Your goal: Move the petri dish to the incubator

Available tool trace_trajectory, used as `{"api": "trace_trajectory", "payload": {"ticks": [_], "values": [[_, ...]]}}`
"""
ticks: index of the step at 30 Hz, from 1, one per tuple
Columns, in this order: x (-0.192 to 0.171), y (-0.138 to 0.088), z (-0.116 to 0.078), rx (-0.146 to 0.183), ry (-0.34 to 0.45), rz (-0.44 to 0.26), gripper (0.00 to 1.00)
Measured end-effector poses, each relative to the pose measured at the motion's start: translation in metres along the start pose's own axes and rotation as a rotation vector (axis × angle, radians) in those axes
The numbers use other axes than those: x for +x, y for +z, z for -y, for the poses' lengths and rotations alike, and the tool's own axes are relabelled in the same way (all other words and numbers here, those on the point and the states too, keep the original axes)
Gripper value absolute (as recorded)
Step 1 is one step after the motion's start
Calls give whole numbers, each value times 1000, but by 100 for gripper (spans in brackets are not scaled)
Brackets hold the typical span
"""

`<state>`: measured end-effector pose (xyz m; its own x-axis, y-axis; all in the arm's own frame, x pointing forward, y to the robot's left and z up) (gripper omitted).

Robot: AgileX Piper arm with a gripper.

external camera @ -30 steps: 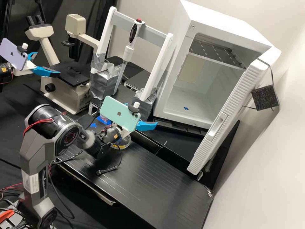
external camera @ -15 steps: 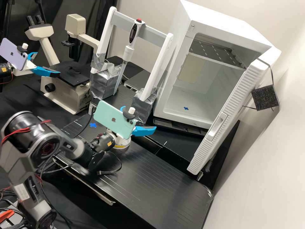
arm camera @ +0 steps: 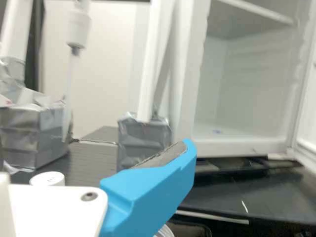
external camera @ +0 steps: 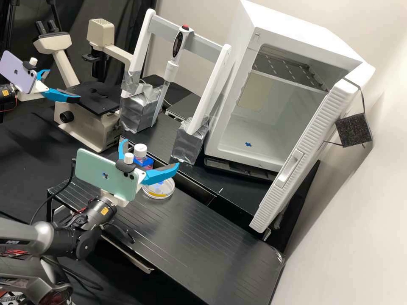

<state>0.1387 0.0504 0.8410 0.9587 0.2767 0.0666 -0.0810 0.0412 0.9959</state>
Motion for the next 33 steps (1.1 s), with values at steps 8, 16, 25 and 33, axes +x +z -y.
{"api": "trace_trajectory", "payload": {"ticks": [8, 16, 25, 33], "values": [[2, 7, 7, -15, -52, 72, 100], [10, 39, 16, 7, -117, 222, 100], [10, 46, 13, 4, -90, 229, 100], [12, 48, 19, 15, -133, 219, 100]]}}
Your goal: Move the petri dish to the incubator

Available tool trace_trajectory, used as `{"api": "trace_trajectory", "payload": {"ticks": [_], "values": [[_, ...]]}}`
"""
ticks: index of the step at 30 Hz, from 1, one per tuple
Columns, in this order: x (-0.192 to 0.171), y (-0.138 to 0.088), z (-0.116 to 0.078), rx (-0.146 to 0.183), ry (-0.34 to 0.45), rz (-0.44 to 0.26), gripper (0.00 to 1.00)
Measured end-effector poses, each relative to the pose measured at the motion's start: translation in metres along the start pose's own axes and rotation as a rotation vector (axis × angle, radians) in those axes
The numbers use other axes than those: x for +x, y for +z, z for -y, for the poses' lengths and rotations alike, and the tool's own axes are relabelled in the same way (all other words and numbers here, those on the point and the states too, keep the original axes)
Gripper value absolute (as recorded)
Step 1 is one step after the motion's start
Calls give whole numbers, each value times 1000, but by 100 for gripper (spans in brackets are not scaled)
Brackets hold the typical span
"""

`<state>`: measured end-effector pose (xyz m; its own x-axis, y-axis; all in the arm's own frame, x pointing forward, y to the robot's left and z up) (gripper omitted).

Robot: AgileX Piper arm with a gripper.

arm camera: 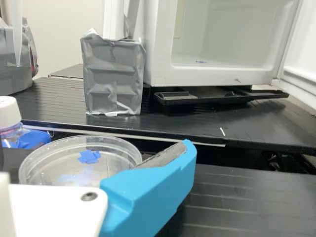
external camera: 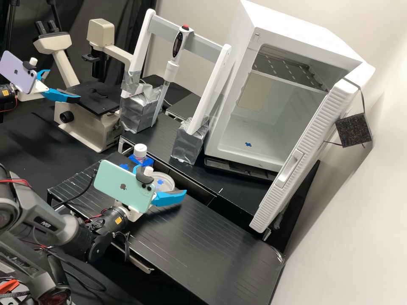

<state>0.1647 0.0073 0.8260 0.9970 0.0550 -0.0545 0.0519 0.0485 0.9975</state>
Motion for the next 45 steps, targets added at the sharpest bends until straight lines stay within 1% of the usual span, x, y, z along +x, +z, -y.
{"api": "trace_trajectory", "payload": {"ticks": [4, 7, 10, 12, 13, 20, 36, 45], "values": [[3, 3, 5, 20, -27, 2, 100], [6, 6, 7, 33, -34, 5, 100], [7, 7, 8, 25, -35, -5, 100], [8, 8, 8, 28, -33, -8, 100], [8, 9, 8, 31, -31, -9, 0], [8, 10, 7, 34, -21, -22, 0], [8, 13, 5, 30, -17, -11, 0], [8, 13, 5, 33, -17, -12, 0]]}}
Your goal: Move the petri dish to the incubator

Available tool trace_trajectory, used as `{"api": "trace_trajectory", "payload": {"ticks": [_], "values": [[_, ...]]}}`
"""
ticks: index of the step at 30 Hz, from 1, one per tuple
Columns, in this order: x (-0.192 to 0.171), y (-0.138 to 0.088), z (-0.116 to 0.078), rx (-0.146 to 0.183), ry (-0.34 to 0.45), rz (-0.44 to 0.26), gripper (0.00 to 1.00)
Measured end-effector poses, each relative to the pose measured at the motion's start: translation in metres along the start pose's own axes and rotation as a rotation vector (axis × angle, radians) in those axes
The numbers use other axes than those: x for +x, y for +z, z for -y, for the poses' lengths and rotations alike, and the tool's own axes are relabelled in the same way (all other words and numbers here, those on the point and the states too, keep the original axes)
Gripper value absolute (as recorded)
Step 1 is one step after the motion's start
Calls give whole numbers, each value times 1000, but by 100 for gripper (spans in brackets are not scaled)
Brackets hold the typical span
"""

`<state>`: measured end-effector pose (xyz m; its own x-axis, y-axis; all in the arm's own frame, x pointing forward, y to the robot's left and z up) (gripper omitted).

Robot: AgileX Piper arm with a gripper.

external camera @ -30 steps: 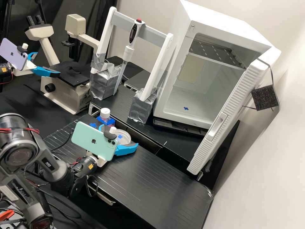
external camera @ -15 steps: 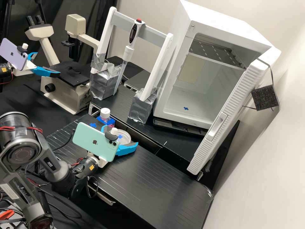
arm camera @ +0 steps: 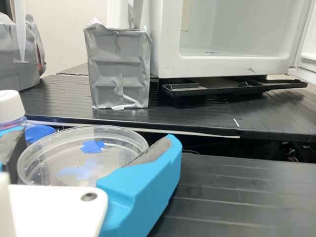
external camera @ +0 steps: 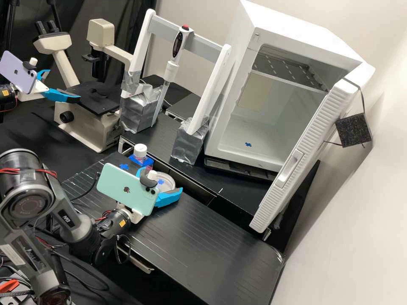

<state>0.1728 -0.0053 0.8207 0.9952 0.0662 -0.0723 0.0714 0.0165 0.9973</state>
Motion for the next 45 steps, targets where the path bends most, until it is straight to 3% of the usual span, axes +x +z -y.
{"api": "trace_trajectory", "payload": {"ticks": [11, 18, 24, 30, 45], "values": [[1, -2, 2, 4, -10, -8, 0], [-8, -3, -7, 27, 1, -15, 0], [-20, -6, -22, 67, 87, -14, 0], [-22, -6, -27, 90, 121, -11, 0], [22, 18, -66, 117, 259, 51, 0]]}}
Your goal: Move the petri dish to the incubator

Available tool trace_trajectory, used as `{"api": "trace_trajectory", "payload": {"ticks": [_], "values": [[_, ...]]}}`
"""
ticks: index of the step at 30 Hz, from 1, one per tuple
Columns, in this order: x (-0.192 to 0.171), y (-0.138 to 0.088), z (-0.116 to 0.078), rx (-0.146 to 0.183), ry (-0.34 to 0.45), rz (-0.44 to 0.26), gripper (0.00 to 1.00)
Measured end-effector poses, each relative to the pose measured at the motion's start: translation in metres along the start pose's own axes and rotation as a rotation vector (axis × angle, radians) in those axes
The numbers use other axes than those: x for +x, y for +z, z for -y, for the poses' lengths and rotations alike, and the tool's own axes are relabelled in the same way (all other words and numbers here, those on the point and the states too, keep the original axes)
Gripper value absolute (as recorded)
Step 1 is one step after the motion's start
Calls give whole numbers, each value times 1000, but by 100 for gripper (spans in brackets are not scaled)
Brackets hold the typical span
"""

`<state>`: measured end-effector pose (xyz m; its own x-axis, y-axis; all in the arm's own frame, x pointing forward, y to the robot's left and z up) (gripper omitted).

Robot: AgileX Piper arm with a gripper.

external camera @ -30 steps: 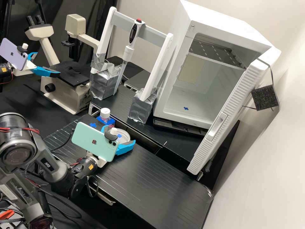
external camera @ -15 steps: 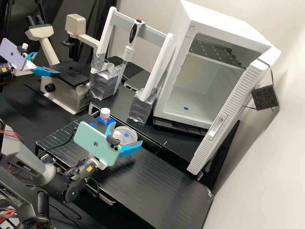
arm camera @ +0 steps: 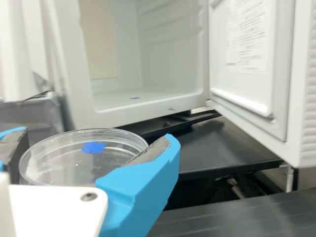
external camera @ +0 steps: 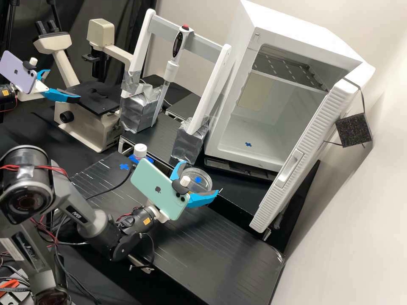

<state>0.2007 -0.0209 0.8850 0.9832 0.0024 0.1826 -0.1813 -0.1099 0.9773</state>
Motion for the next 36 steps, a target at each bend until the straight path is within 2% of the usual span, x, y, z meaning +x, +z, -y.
{"api": "trace_trajectory", "payload": {"ticks": [2, 6, 8, 10, 18, 21, 26, 31, 36], "values": [[7, 0, -2, -12, 6, -7, 0], [24, -4, -8, -2, 37, -17, 0], [36, -7, -12, -9, 54, -15, 0], [52, -11, -19, -21, 81, -10, 0], [120, -25, -36, -30, 131, 4, 0], [155, -26, -36, -28, 119, 31, 0], [210, -23, -28, -49, 69, 61, 0], [264, -20, -16, -36, 23, 110, 0], [299, -18, -2, -68, -29, 140, 0]]}}
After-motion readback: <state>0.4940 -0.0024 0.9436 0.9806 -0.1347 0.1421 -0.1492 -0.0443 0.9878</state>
